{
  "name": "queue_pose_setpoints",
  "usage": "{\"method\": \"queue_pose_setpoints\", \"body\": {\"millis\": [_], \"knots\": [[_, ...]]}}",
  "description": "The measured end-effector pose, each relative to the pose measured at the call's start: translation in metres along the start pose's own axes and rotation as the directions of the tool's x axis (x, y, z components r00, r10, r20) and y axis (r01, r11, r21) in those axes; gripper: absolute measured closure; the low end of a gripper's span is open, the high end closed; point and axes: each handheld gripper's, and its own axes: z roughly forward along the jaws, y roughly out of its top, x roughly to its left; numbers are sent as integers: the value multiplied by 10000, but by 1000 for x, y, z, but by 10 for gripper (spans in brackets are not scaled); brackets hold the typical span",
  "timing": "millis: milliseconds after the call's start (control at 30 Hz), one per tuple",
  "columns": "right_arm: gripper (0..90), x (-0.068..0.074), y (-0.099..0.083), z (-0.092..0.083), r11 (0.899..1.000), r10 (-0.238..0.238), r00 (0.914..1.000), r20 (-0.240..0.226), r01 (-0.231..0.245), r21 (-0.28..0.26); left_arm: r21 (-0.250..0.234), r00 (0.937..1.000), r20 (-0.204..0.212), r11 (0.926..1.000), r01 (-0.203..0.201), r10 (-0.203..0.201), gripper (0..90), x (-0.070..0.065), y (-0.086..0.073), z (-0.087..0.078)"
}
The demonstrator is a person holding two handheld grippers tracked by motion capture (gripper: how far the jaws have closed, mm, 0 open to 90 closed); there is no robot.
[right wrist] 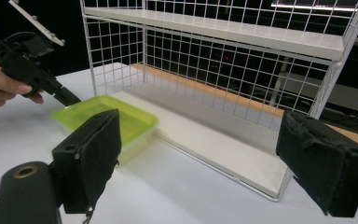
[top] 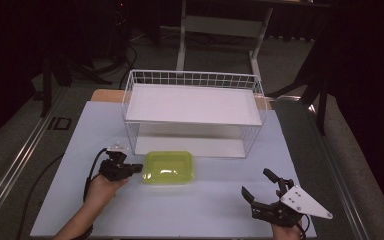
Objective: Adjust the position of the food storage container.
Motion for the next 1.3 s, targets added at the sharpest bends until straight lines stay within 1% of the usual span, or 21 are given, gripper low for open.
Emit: {"method": "queue_pose_setpoints", "body": {"millis": [33,100,167,233,367,567,633,700,733,800,833,867,933,1000,1067,1100,1133,1167,1200,1267,1300], "knots": [[141,0,0,0,10000,0,10000,-10,0,6,-7,10000,32,10000,16,-16,900,-2,2,2],[142,0,0,0,10000,2,10000,-14,-2,4,42,9999,99,9999,-122,121,900,-6,5,7],[141,0,0,0,10000,9,10000,-17,-9,2,47,9998,165,10000,-80,79,900,-9,7,11],[141,0,0,0,10000,12,10000,-9,-12,23,87,9997,140,9998,-176,175,900,-11,10,14],[141,0,0,0,10000,46,10000,-48,-45,59,105,9995,284,9998,-150,147,900,-15,14,21],[141,-1,-1,1,9999,83,9999,-97,-82,76,170,9972,553,9985,-522,512,900,-31,18,32],[141,-1,-1,1,9999,98,9999,-111,-97,96,148,9966,654,9985,-518,507,900,-33,20,35],[141,-1,-1,1,9999,68,9999,-120,-66,117,88,9963,578,9979,-635,629,900,-37,22,38],[141,-1,-1,1,9999,81,9999,-136,-79,134,55,9963,656,9984,-564,559,900,-38,24,40],[141,-1,-1,1,9999,75,9999,-151,-73,145,80,9958,640,9977,-667,661,900,-40,26,43],[141,-1,-1,1,9999,71,9999,-157,-69,153,113,9953,711,9977,-674,664,900,-40,27,44],[141,-1,-1,1,9998,65,9998,-175,-62,163,89,9957,678,9979,-642,635,900,-41,27,45],[141,-1,-1,1,9998,73,9998,-195,-69,175,103,9956,636,9975,-692,684,900,-41,28,44],[141,-2,-2,2,9998,85,9997,-208,-81,192,63,9964,593,9981,-615,610,900,-41,27,41],[141,-2,-2,2,9997,213,9992,-332,-208,140,-137,9964,578,9980,-619,626,900,-41,25,36],[141,-2,-2,2,9997,213,9992,-332,-208,140,-137,9964,578,9980,-619,626,900,-41,25,36],[141,-2,-2,2,9995,261,9988,-407,-254,171,-324,9952,720,9974,-646,668,900,-41,23,30],[140,0,-2,3,9995,218,9991,-356,-209,253,-397,9945,731,9966,-728,756,900,-41,22,27],[135,0,-2,3,9995,157,9989,-441,-145,274,-475,9943,694,9958,-780,812,894,-42,21,22],[135,2,-1,4,9994,34,9982,-597,-14,342,-671,9918,966,9947,-780,843,855,-43,18,15],[133,2,-1,5,9991,-32,9978,-659,60,415,-691,9919,933,9944,-797,860,821,-44,16,10]]}}
